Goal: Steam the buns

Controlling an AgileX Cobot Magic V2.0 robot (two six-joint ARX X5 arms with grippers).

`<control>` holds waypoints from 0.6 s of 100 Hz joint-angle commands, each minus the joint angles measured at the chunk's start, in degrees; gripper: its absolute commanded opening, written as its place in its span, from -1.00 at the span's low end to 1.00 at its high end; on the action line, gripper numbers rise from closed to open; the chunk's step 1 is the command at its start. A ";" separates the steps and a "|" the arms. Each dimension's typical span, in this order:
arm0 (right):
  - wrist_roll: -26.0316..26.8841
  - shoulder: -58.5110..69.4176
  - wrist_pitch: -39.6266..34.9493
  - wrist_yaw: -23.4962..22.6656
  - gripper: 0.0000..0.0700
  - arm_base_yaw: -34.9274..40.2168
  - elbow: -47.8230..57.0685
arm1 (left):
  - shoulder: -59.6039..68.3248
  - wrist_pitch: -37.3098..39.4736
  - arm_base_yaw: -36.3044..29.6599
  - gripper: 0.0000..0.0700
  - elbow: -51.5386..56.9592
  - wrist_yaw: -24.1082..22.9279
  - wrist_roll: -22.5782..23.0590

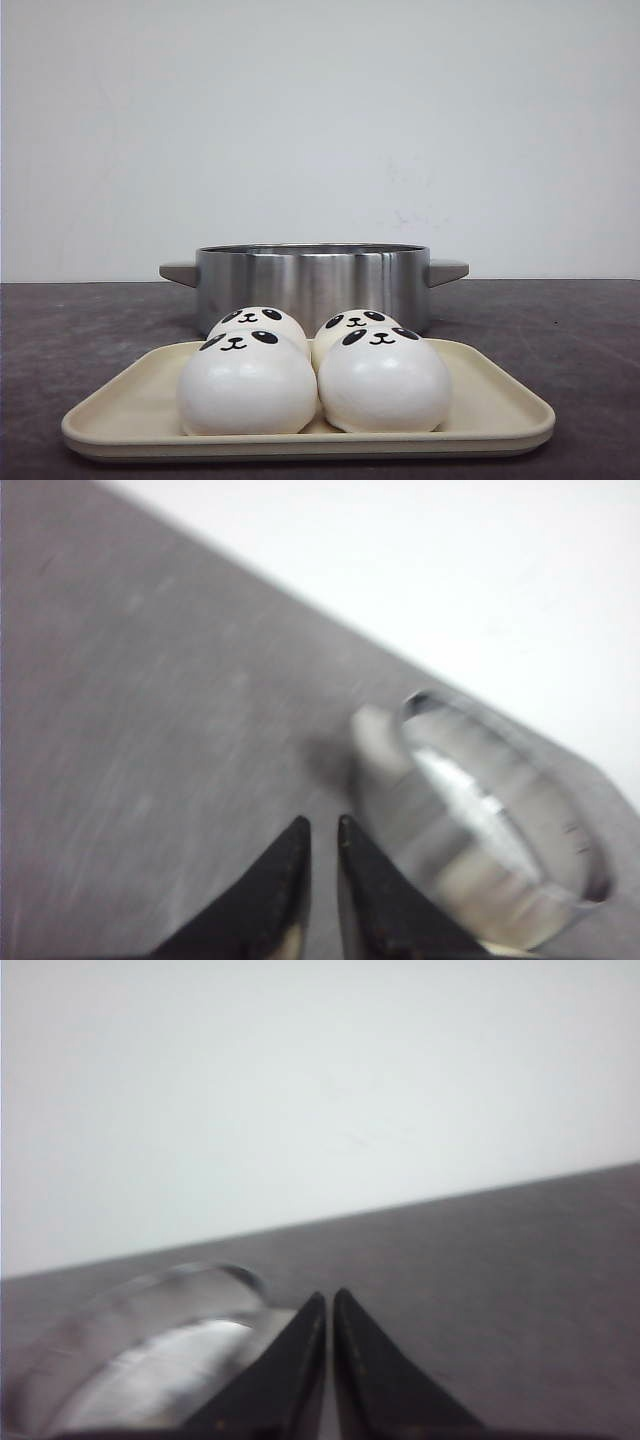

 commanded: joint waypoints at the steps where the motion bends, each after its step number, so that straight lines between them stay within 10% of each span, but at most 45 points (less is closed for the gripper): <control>1: 1.01 2.36 -3.50 -0.83 -0.98 -0.02 6.69 | 1.95 -1.73 0.07 -0.99 6.43 0.52 6.05; 47: -9.84 27.21 -22.49 -8.46 -0.94 -0.02 45.03 | 26.38 -8.44 -3.45 -0.97 41.51 0.76 17.29; 52: -9.57 27.91 -22.43 -10.08 -0.59 -0.02 45.88 | 27.61 -9.29 -3.93 -0.72 43.04 1.18 17.29; 60: -8.09 28.11 -21.64 -13.42 0.56 -0.02 46.10 | 28.13 -9.18 -4.79 0.15 43.54 1.18 17.07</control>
